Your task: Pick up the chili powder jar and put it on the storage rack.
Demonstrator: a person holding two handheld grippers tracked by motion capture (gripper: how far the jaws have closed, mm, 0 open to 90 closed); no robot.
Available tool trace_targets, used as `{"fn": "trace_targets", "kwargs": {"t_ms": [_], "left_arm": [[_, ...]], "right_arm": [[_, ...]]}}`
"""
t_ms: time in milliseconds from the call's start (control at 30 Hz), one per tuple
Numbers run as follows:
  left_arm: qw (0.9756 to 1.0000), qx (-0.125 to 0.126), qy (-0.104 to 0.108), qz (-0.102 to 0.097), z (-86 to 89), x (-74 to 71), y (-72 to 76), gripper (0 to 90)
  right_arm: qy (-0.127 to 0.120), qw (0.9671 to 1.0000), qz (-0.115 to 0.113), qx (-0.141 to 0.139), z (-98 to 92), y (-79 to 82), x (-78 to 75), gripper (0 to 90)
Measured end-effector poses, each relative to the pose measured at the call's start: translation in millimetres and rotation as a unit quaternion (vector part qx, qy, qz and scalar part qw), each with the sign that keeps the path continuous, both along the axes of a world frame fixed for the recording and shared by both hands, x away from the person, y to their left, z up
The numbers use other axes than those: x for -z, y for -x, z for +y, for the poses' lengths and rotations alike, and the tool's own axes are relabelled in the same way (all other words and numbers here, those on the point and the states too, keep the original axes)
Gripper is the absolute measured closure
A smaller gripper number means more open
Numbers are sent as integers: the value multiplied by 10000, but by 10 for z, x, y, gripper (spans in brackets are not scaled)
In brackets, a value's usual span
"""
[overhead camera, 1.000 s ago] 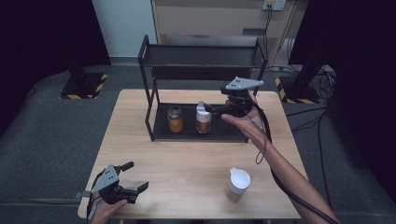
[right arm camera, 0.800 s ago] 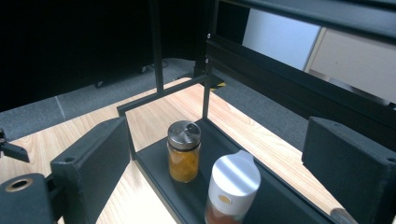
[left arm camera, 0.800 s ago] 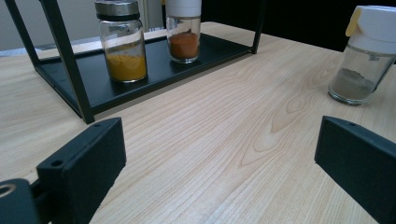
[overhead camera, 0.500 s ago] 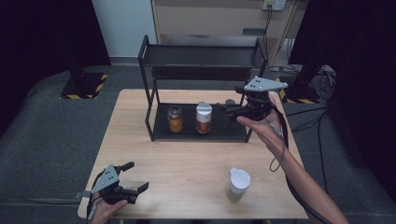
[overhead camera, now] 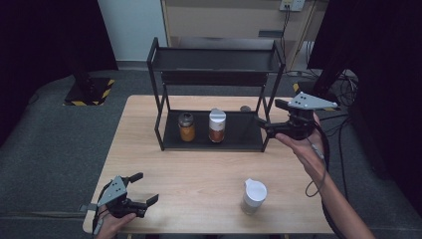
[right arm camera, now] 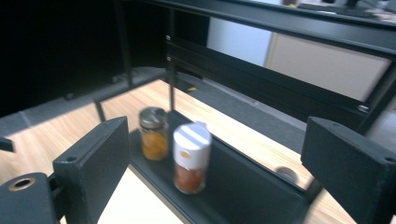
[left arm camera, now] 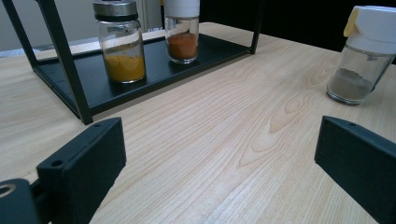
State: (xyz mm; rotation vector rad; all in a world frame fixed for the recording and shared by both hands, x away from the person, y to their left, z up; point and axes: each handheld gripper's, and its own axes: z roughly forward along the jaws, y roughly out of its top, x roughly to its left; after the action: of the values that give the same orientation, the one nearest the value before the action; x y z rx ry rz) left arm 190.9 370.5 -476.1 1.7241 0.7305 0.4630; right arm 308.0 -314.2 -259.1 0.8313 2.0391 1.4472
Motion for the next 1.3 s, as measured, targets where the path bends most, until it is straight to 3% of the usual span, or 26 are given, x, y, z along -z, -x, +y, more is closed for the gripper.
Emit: {"fn": "trace_targets", "kwargs": {"t_ms": [500,867,1300], "left_arm": [[10000,-5,-25,24,-6,-5,-4,15],[10000,-10,-32,28,-8,-8,-1,15],[10000,-13,-35,27,-9,-9,0,14]], "right_arm": [[3,9990,82,429,-346,453,328,87],[90,9978,65,658,-477,793,512,87],[-180,9960,187,855,-617,1055,849,87]]}}
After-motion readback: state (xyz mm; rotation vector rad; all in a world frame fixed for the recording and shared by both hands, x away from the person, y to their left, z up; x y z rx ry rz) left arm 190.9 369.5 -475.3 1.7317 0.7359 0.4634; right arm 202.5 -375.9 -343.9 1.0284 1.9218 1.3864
